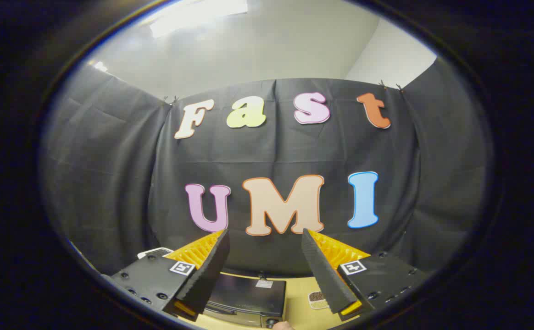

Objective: Open the toaster oven, put the food inside, and close the toaster oven door.

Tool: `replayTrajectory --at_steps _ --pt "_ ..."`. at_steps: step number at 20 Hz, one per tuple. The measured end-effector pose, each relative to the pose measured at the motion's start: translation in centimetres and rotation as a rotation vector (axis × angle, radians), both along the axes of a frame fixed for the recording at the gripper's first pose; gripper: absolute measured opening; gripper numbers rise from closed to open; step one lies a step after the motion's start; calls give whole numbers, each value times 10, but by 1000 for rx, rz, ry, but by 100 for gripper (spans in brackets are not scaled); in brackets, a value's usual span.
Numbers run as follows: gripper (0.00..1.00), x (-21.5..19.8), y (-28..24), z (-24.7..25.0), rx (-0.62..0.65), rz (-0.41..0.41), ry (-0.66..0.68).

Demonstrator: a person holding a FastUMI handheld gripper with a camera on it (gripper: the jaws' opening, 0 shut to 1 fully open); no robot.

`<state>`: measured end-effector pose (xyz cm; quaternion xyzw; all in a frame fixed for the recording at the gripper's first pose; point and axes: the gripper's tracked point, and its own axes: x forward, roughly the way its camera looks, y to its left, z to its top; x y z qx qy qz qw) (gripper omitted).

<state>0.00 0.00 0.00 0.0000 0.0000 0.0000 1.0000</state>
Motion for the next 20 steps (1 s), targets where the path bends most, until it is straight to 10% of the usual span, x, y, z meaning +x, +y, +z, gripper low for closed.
replayTrajectory --at_steps 20 --pt "99 32 60 -73 -30 67 132"
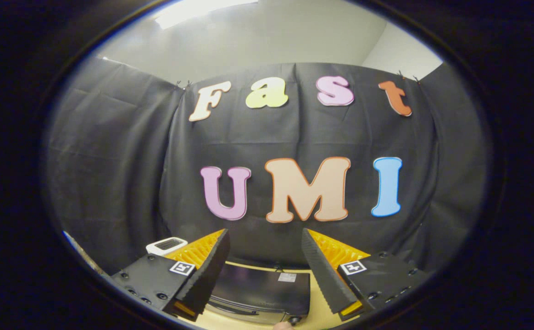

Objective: Open the toaster oven, put the food inside, and close the toaster oven door.

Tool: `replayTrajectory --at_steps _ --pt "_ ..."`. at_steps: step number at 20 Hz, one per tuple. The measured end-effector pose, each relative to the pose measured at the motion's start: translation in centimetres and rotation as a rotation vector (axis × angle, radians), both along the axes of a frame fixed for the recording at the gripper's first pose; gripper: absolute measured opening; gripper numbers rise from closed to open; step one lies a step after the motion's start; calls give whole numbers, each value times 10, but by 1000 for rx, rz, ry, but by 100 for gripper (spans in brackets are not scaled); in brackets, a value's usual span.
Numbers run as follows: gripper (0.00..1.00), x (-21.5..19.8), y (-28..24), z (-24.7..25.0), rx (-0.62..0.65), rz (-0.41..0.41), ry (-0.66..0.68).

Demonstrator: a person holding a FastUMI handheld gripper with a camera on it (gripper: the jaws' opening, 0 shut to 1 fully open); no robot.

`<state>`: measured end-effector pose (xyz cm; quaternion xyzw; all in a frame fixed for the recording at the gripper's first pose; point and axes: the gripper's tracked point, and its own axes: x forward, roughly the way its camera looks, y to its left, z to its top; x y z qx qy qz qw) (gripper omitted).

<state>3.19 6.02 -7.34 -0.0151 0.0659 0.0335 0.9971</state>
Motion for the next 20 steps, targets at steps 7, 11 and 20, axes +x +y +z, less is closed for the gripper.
replayTrajectory --at_steps 7,11,20 --pt "99 5 22 -142 -57 13 271" --pt "99 -1 25 -201 -104 6 383" --pt "98 -12 27 -247 -130 -1 453"
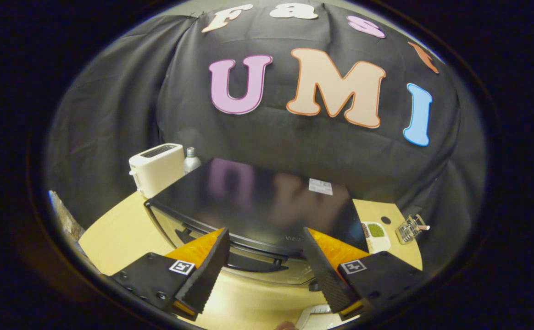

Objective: Open the toaster oven, put the food inside, and close the toaster oven door.

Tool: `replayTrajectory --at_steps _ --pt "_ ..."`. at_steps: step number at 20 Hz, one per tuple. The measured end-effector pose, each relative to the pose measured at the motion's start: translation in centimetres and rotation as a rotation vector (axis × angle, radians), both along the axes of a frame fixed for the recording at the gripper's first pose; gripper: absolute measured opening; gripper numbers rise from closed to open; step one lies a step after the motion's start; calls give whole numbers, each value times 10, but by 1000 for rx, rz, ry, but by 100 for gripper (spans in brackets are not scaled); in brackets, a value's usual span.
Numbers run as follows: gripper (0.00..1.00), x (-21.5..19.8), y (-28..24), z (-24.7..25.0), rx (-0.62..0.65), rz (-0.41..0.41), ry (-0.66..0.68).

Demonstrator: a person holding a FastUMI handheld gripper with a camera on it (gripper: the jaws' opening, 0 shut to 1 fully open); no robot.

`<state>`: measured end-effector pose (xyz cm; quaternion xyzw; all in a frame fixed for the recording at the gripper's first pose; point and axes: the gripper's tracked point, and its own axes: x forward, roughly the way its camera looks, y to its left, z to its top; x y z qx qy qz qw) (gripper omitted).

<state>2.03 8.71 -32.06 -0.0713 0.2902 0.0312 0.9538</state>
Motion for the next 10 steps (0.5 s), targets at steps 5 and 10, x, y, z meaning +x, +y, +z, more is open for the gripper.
replayTrajectory --at_steps 5,10 --pt "97 -14 1 -5 35 -2 19" --pt "97 -47 5 -13 106 -5 82"
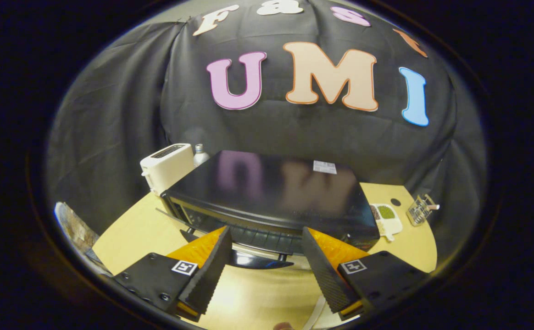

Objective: Open the toaster oven, put the food inside, and close the toaster oven door.

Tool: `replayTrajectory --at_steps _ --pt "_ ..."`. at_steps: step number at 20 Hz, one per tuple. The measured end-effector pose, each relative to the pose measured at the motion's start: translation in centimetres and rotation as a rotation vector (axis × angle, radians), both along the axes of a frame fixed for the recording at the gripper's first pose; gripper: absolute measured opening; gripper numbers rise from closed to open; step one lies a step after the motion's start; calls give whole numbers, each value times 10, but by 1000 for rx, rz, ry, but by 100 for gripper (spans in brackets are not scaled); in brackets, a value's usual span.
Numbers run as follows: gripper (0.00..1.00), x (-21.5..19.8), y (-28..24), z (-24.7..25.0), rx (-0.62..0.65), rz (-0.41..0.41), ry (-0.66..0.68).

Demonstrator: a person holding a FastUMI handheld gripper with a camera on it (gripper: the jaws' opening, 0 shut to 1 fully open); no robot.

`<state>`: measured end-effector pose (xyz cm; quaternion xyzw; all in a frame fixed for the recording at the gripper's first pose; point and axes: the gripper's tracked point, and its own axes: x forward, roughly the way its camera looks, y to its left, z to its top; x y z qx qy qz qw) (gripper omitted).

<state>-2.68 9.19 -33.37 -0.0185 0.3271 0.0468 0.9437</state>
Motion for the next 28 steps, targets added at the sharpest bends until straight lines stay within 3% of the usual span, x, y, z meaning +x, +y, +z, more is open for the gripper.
replayTrajectory --at_steps 13,18,25,28 --pt "98 -98 10 -54 81 71 217" --pt "98 -120 14 -83 57 109 274" --pt "99 -144 13 -130 92 79 401" --pt "98 -141 12 -131 81 98 378"
